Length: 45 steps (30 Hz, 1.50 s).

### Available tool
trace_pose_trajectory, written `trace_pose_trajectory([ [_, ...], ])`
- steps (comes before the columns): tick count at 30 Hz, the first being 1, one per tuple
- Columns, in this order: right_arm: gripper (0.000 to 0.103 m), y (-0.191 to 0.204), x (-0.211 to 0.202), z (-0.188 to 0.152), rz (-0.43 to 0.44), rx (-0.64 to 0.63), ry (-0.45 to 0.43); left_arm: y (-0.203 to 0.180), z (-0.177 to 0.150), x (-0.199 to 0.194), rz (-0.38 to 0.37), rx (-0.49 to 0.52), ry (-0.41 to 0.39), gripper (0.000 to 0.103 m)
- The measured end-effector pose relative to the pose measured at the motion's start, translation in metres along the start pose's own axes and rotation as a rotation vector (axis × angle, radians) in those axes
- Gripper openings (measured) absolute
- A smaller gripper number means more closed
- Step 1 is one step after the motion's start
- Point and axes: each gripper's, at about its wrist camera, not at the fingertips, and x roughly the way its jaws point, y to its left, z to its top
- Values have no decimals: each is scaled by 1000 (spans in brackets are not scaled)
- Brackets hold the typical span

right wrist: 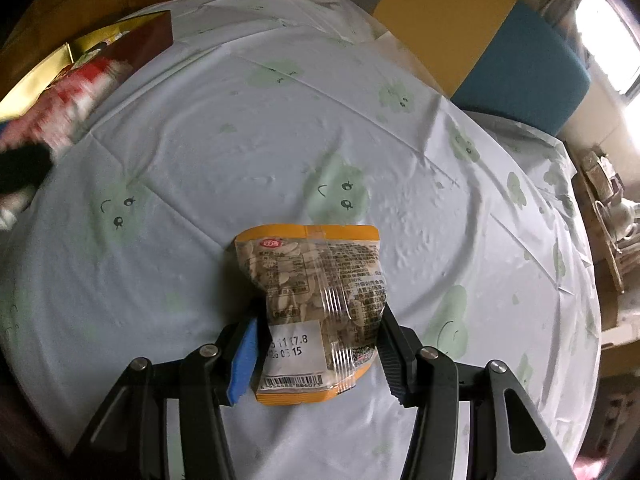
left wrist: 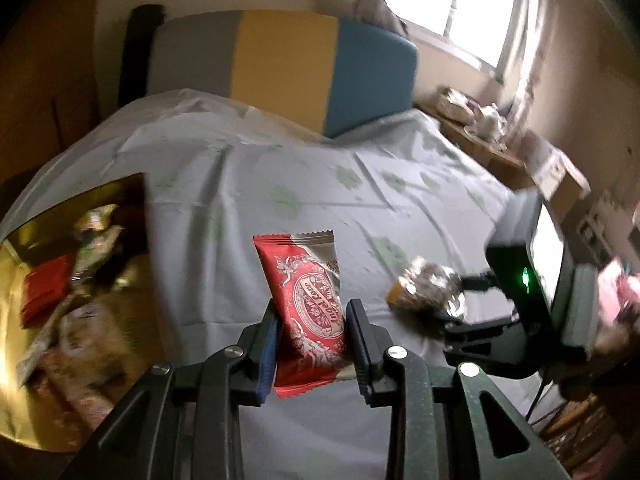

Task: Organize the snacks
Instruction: 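Carry the red-and-white cookie into the gold box and open the left gripper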

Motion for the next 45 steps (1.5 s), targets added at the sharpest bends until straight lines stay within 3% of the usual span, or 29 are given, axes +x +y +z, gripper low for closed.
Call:
trace_pose_trajectory([
  [7,54,2,-2,0,-6,-5,0,94,10,-43,79,-244,-63,32],
  [13,54,3,-3,1,-14,-6,2,186,-2,-52,146,-517,-39,32],
  [17,54,4,-4,1,-20,-9,3,216,-4,-45,171,-588,-18,32],
  [22,54,4,-4,1,-19,-8,3,223,3,-24,215,-558,20,33],
  [25,54,4,-3,0,-19,-9,3,228,5,-14,261,-538,51,40],
  [28,54,4,-3,0,-20,-10,3,226,0,-20,277,-545,38,40],
  [36,54,5,-3,0,-26,-13,1,184,-14,-38,407,-372,23,40],
  [45,53,5,-4,-1,-26,-7,-2,141,-20,-46,384,-270,12,40],
])
